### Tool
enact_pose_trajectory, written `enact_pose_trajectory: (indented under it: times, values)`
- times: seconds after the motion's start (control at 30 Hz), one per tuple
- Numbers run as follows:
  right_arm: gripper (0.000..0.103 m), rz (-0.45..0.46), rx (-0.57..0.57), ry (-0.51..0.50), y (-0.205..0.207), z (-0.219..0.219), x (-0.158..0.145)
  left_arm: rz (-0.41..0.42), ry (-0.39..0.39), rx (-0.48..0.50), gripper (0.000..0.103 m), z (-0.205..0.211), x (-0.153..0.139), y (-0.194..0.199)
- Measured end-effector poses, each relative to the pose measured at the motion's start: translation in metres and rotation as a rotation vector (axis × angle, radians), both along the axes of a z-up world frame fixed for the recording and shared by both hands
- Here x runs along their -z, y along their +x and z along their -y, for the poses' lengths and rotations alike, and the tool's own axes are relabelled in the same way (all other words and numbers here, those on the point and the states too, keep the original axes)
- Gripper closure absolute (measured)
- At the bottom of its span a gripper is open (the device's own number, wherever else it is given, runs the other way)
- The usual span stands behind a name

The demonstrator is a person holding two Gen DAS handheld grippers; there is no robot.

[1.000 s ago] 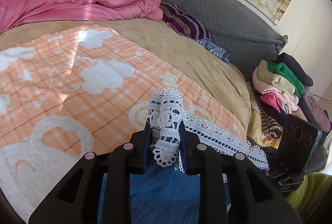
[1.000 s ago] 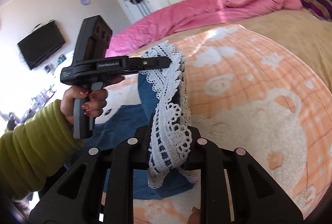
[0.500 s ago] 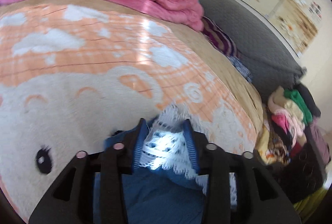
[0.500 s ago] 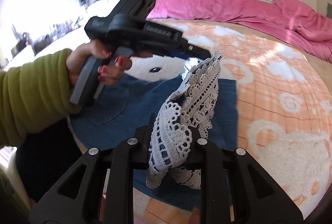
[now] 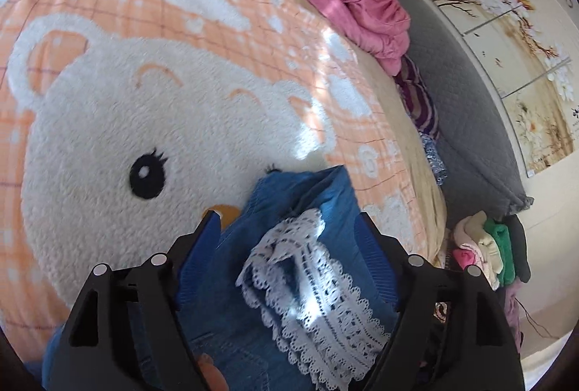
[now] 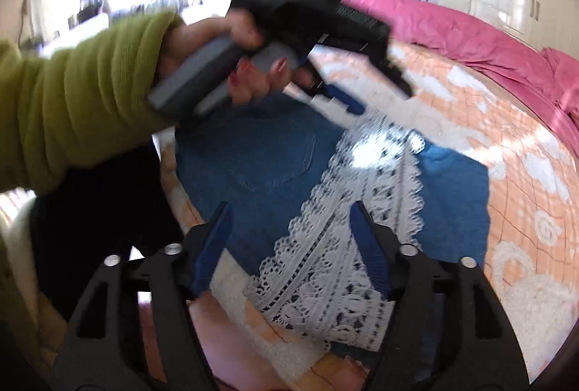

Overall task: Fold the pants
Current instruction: 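Lift the lace edge and fold it over the denim with both grippers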

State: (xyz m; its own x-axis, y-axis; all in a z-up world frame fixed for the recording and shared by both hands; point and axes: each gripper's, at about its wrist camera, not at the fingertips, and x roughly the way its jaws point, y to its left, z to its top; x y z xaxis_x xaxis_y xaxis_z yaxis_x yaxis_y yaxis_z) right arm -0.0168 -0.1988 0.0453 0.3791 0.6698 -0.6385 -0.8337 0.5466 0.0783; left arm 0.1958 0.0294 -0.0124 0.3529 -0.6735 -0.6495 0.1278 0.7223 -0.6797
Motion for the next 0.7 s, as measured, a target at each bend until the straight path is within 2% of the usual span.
enact_pose_trajectory:
  times: [0.07, 0.17, 0.23, 0.33, 0.53, 0.7]
  values:
    - [0.035, -0.025, 0.066, 0.104, 0.009, 0.021, -0.013, -0.011, 0.022, 0.008, 0.028, 0.002, 0.0, -0.003]
    - [0.033, -0.064, 0.226, 0.169, 0.033, 0.052, -0.019, -0.025, 0.044, 0.019, 0.028, 0.004, 0.0, -0.01]
    - [0.032, -0.083, 0.343, 0.148, 0.056, 0.066, -0.017, -0.034, 0.048, 0.028, 0.028, 0.006, 0.0, -0.015]
    - [0.032, -0.122, 0.454, 0.109, 0.093, 0.076, -0.012, -0.055, 0.033, 0.028, 0.03, 0.006, 0.003, -0.021]
    - [0.032, -0.259, 0.513, 0.052, 0.149, 0.08, 0.01, -0.083, 0.042, 0.051, 0.03, 0.016, 0.013, -0.022]
    - [0.032, -0.357, 0.498, 0.019, 0.185, 0.059, 0.032, -0.083, 0.035, 0.026, 0.051, 0.02, 0.021, -0.021]
